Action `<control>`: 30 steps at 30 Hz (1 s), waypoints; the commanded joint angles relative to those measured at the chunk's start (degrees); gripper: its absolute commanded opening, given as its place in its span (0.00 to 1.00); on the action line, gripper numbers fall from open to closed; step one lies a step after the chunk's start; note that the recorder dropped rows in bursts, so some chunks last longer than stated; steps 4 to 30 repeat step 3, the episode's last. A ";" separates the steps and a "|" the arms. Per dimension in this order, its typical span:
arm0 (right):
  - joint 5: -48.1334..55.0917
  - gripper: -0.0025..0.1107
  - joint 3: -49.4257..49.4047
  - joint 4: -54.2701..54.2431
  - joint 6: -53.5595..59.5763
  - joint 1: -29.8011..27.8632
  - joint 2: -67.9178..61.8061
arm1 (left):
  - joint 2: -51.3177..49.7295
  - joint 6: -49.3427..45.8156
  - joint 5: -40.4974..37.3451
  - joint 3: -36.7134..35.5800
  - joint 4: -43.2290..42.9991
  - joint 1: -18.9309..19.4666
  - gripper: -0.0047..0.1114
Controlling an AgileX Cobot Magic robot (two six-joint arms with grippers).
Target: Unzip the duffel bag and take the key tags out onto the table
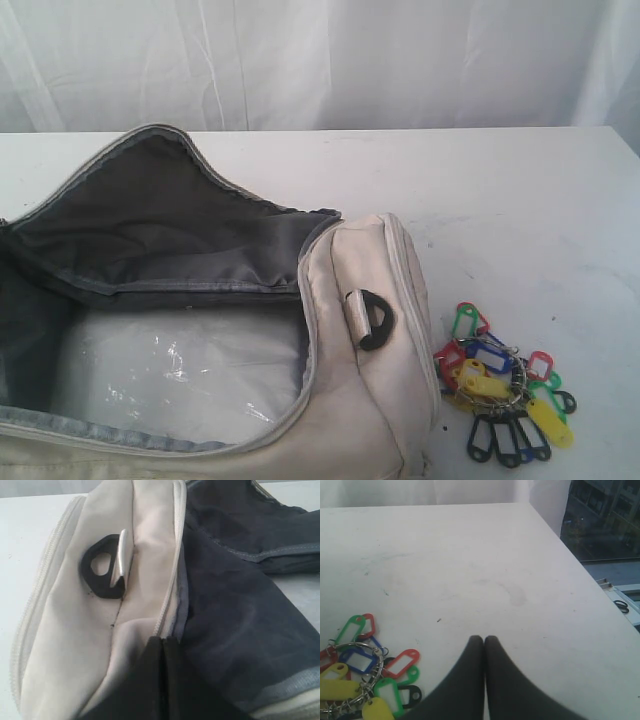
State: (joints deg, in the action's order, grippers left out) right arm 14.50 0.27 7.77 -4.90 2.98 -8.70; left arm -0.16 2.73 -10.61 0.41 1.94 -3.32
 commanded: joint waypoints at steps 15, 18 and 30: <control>-0.40 0.02 -0.27 -0.11 0.50 -0.20 0.25 | 0.16 0.02 -1.31 -0.41 0.58 0.01 0.04; -0.40 0.02 -0.27 -0.11 0.50 -0.20 0.25 | 0.16 0.02 -1.31 -0.41 0.58 0.01 0.04; -0.40 0.02 -0.27 -0.11 0.50 -0.20 0.25 | 0.16 0.02 -1.31 -0.41 0.58 0.01 0.04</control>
